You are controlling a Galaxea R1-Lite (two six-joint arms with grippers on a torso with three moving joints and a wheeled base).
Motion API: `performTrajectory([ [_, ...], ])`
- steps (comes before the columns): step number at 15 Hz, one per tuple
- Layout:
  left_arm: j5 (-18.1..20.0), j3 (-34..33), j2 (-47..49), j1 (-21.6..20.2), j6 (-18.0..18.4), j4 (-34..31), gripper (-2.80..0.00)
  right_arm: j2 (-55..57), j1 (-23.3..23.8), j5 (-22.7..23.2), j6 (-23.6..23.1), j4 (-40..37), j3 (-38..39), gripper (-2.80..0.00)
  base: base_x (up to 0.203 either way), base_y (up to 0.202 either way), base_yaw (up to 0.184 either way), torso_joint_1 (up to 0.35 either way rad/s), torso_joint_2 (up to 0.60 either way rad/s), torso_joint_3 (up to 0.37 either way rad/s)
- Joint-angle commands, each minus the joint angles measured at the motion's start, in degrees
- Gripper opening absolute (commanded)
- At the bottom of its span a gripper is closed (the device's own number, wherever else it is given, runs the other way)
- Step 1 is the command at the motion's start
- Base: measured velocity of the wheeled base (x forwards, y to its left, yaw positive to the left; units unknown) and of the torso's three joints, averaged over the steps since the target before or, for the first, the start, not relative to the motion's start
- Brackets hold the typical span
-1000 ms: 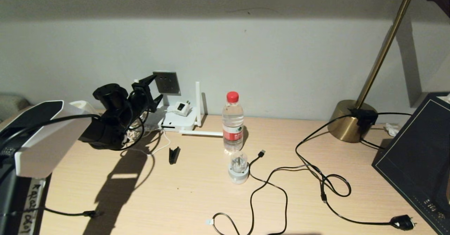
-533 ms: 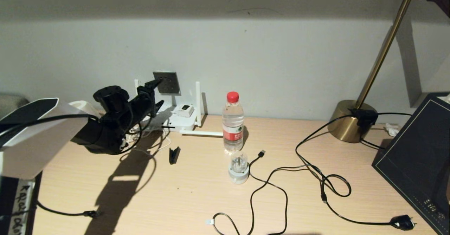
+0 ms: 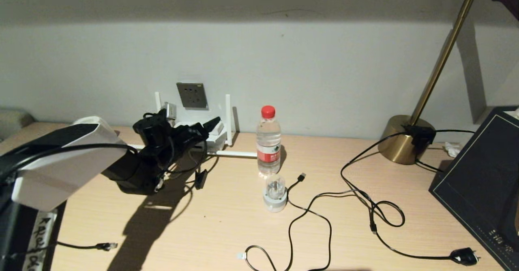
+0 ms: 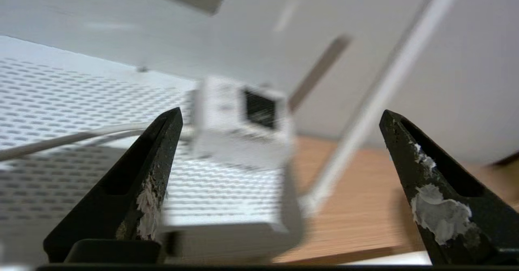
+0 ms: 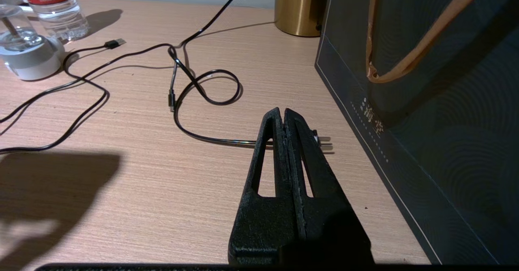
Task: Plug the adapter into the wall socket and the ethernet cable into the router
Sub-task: Pick up plug
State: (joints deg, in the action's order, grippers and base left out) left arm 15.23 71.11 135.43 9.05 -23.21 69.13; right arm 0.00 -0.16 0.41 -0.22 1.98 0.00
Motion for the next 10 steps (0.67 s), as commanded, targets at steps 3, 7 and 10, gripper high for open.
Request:
performTrajectory([
  [3, -4.5, 6.37, 6.37, 0.82, 7.21, 0.31, 0.0, 0.0, -0.02, 0.02, -0.04, 0.05, 0.62, -2.8, 0.0, 0.0, 0.0, 0.0, 0.0, 0.0],
  [7, -5.73, 8.0, 7.76, 0.45, 8.02, 0.3, 0.0, 0.0, -0.02, 0.02, -0.04, 0.05, 0.62, -2.8, 0.0, 0.0, 0.0, 0.0, 0.0, 0.0],
  [10, -5.73, 10.1, 9.06, 0.01, 11.34, 0.31, 0.0, 0.0, -0.02, 0.02, -0.04, 0.05, 0.62, -2.8, 0.0, 0.0, 0.0, 0.0, 0.0, 0.0],
])
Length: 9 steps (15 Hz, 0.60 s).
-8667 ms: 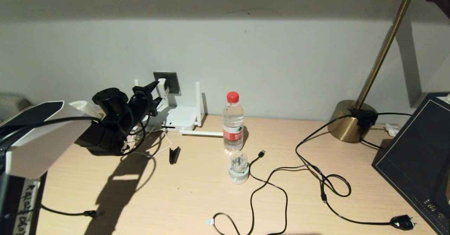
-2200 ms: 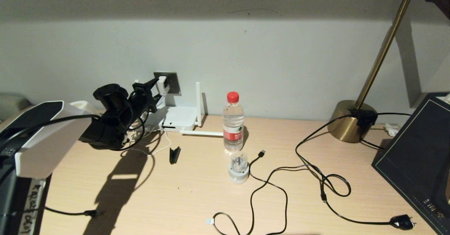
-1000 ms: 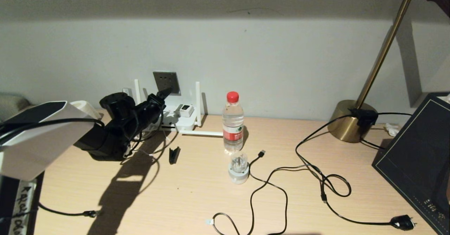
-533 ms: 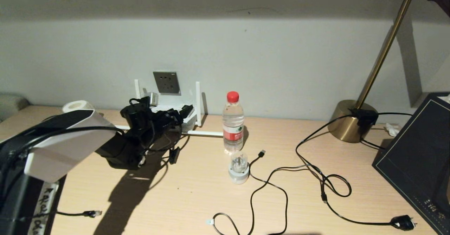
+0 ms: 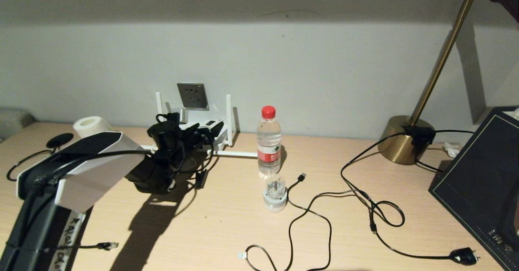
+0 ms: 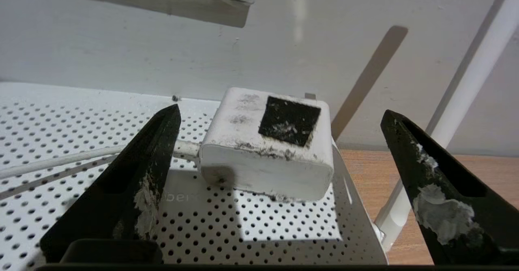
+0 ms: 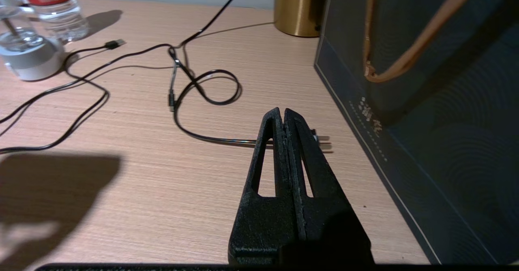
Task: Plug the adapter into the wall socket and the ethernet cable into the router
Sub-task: Pick up plug
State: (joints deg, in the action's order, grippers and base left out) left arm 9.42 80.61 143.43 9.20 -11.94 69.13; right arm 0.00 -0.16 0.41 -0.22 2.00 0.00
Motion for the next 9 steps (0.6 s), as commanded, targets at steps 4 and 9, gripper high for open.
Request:
performTrajectory([
  [4, 0.07, 0.6, 1.37, -0.06, 0.3, 0.34, -2.8, 0.0, -0.02, 0.02, -0.04, 0.02, 0.62, -2.8, 0.0, 0.0, 0.0, 0.0, 0.0, 0.0],
  [9, 0.16, 0.53, 1.32, -0.41, 4.79, 0.65, -2.8, 0.0, -0.02, 0.02, -0.04, 0.02, 0.62, -2.8, 0.0, 0.0, 0.0, 0.0, 0.0, 0.0],
])
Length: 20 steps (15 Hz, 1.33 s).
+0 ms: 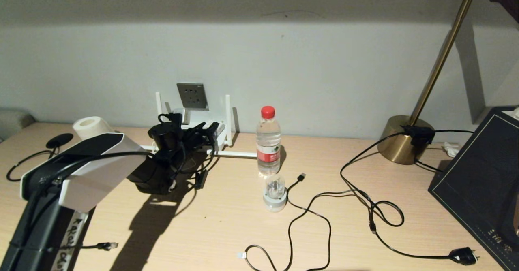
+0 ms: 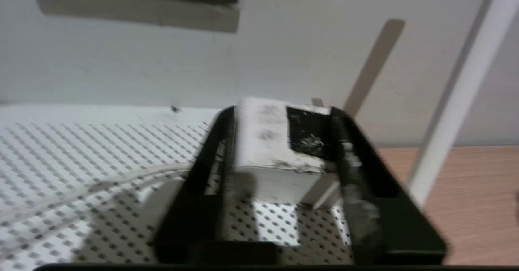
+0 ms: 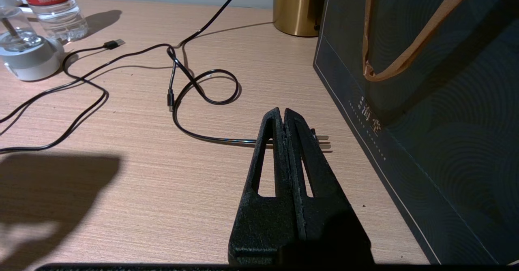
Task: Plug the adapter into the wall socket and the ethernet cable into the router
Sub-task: Pick up plug
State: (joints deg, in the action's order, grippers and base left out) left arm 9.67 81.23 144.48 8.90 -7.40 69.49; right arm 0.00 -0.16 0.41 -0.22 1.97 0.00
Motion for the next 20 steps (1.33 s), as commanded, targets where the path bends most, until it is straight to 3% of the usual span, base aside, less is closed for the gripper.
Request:
performTrajectory([
  [1, 0.04, -0.18, 0.2, -0.11, 1.85, 0.37, -2.8, 0.0, -0.02, 0.02, -0.04, 0.05, 0.62, -2.8, 0.0, 0.0, 0.0, 0.0, 0.0, 0.0],
  [9, 0.64, -2.06, -2.19, -0.02, 5.47, 1.0, -2.8, 0.0, -0.02, 0.02, -0.04, 0.05, 0.62, -2.8, 0.0, 0.0, 0.0, 0.0, 0.0, 0.0],
  [10, 0.92, -3.06, -2.75, -0.02, 5.47, 1.05, 0.0, 0.0, -0.02, 0.02, -0.04, 0.05, 0.62, -2.8, 0.0, 0.0, 0.0, 0.0, 0.0, 0.0],
  [15, 1.15, -3.53, -2.89, -0.02, 5.74, 3.02, 0.0, 0.0, -0.02, 0.02, -0.04, 0.05, 0.62, -2.8, 0.0, 0.0, 0.0, 0.0, 0.0, 0.0],
  [18, 1.85, -3.66, -3.51, 0.1, 8.85, 2.84, 0.0, 0.0, -0.02, 0.02, -0.04, 0.05, 0.62, -2.8, 0.0, 0.0, 0.0, 0.0, 0.0, 0.0],
  [20, 1.85, -5.21, -3.72, 0.44, 9.05, 2.84, 0.0, 0.0, -0.02, 0.02, -0.04, 0.05, 0.62, -2.8, 0.0, 0.0, 0.0, 0.0, 0.0, 0.0],
])
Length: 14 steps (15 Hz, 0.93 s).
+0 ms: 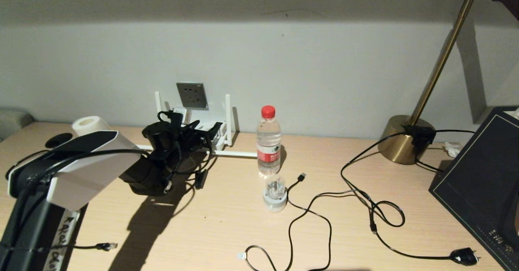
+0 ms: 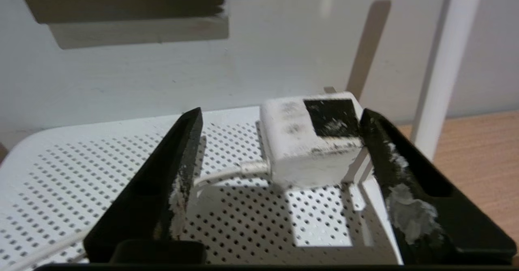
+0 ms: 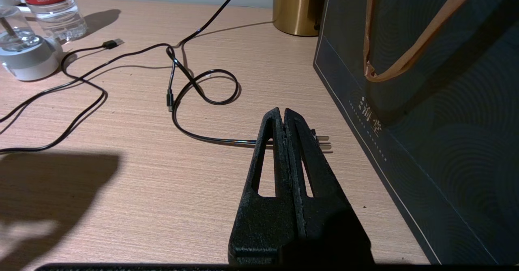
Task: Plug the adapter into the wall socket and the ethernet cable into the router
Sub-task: Pick up plug
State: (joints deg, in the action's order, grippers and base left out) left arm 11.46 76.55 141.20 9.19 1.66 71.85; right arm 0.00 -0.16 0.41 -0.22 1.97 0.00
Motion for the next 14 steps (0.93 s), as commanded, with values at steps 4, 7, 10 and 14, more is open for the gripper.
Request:
performTrajectory([
  [4, 0.05, -1.05, -0.31, 1.18, 0.72, 0.57, 0.0, 0.0, -0.02, 0.02, -0.04, 0.05, 0.62, -2.8, 0.0, 0.0, 0.0, 0.0, 0.0, 0.0],
  [7, 0.05, -0.96, 0.03, 1.87, 0.72, 0.31, 0.0, 0.0, -0.02, 0.02, -0.04, 0.05, 0.62, -2.8, 0.0, 0.0, 0.0, 0.0, 0.0, 0.0],
  [10, -0.03, -0.56, 0.48, 1.88, 0.72, -0.09, 0.0, 0.0, -0.02, 0.02, -0.04, 0.05, 0.62, -2.8, 0.0, 0.0, 0.0, 0.0, 0.0, 0.0],
  [14, -0.65, 1.81, 1.27, 1.74, 0.75, -0.92, 0.0, 0.0, -0.02, 0.02, -0.04, 0.05, 0.62, -2.8, 0.0, 0.0, 0.0, 0.0, 0.0, 0.0],
])
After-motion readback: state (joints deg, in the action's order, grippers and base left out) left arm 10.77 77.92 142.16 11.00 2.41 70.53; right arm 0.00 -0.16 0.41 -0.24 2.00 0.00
